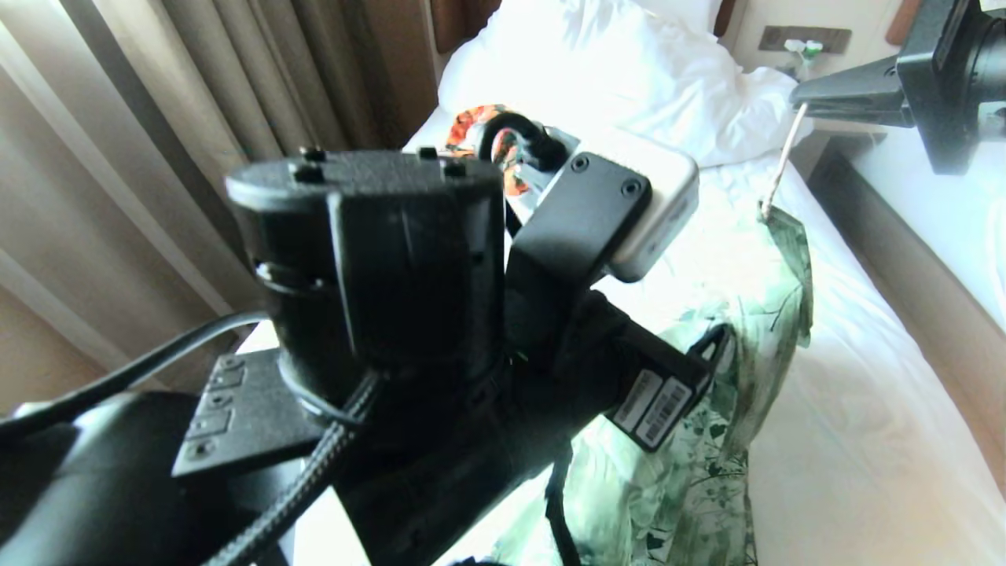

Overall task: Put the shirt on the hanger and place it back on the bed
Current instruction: Take the clothes hanger out of the clothes

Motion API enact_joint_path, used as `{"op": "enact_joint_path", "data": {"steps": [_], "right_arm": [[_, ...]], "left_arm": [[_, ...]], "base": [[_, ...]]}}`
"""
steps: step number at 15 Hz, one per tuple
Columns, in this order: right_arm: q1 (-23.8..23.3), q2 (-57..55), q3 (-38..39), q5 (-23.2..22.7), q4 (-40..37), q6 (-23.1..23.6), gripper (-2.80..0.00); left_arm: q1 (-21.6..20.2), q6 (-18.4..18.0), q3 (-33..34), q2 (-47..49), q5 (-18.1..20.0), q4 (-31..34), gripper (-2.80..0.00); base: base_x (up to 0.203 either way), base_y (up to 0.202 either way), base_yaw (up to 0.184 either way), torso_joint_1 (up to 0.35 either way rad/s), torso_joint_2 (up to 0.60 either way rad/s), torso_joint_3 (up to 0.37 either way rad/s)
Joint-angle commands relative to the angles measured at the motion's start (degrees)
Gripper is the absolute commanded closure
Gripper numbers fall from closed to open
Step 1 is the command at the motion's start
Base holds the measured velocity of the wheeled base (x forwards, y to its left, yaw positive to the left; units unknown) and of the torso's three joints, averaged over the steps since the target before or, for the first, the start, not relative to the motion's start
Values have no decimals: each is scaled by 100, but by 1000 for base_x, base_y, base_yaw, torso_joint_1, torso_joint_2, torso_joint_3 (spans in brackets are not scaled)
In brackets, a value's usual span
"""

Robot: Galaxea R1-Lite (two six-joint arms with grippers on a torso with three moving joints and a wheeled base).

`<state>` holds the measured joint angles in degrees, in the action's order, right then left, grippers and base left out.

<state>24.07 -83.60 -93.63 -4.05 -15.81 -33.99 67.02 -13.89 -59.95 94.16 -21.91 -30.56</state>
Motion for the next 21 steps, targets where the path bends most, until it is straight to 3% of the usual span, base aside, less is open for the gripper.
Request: {"op": "enact_joint_path", "data": {"steps": [1,3,8,10,11,14,17,21], "right_arm": [[2,-72,-79,0,-1,-11,0],[2,-86,-149,0,-7,-11,0],[2,-51,-340,0,-27,176,0],[2,-51,-366,0,-10,252,0],[2,-51,-375,0,-10,252,0],[-16,-43,-380,14,-1,351,0],[-16,46,-375,18,-1,569,0],[-16,30,-325,20,-19,1677,0]], "left_arm": [[54,68,463,-67,-15,-38,-280],[26,183,641,-152,-24,-68,-280],[-730,172,459,-814,299,-42,-280],[-832,160,411,-1080,337,-28,-280],[-839,165,355,-1183,343,-15,0],[-869,173,423,-1515,307,-31,0],[-1213,185,828,-2008,301,-35,0],[-2078,312,1677,-2983,308,-13,0]], "base": [[0,0,0,0,0,0],[0,0,0,0,0,0],[0,0,0,0,0,0],[0,0,0,0,0,0],[0,0,0,0,0,0],[0,0,0,0,0,0],[0,0,0,0,0,0],[0,0,0,0,0,0]]}}
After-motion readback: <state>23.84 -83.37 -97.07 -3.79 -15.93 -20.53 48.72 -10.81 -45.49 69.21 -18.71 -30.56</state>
